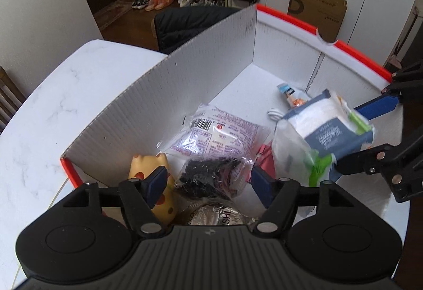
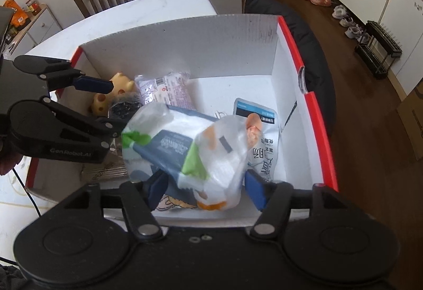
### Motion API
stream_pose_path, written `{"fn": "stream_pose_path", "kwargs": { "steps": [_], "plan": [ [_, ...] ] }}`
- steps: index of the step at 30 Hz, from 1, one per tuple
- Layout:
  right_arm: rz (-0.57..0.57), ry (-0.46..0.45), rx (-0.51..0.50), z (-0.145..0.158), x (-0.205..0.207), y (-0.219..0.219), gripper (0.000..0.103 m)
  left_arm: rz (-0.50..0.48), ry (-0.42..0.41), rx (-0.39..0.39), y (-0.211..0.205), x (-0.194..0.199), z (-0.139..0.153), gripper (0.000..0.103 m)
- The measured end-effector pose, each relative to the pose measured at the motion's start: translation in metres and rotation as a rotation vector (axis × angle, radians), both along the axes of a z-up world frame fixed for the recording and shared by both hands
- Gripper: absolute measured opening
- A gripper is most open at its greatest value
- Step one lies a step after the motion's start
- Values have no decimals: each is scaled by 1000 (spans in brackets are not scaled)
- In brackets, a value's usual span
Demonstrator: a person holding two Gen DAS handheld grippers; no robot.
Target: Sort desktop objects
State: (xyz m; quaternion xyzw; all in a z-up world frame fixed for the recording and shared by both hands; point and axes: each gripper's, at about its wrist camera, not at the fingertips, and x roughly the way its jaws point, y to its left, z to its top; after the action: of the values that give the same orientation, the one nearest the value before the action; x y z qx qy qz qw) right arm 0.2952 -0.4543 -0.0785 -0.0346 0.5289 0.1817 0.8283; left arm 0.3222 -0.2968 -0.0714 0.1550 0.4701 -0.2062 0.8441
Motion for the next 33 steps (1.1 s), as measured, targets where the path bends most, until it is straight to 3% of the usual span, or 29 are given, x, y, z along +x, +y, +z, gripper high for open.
{"fn": "stream_pose_path", "kwargs": {
  "steps": [16,28,33],
  "plan": [
    [34,-131,28,50,-26,-7,71,66,-81,-135,25,-37,44,72],
    [34,-245,50,75,-52,20,72,108,-151,-211,60,-85,73,73],
    [12,-275,70,78,-64,30,72,124,-162,-231,75,-104,78,79]
  ]
}}
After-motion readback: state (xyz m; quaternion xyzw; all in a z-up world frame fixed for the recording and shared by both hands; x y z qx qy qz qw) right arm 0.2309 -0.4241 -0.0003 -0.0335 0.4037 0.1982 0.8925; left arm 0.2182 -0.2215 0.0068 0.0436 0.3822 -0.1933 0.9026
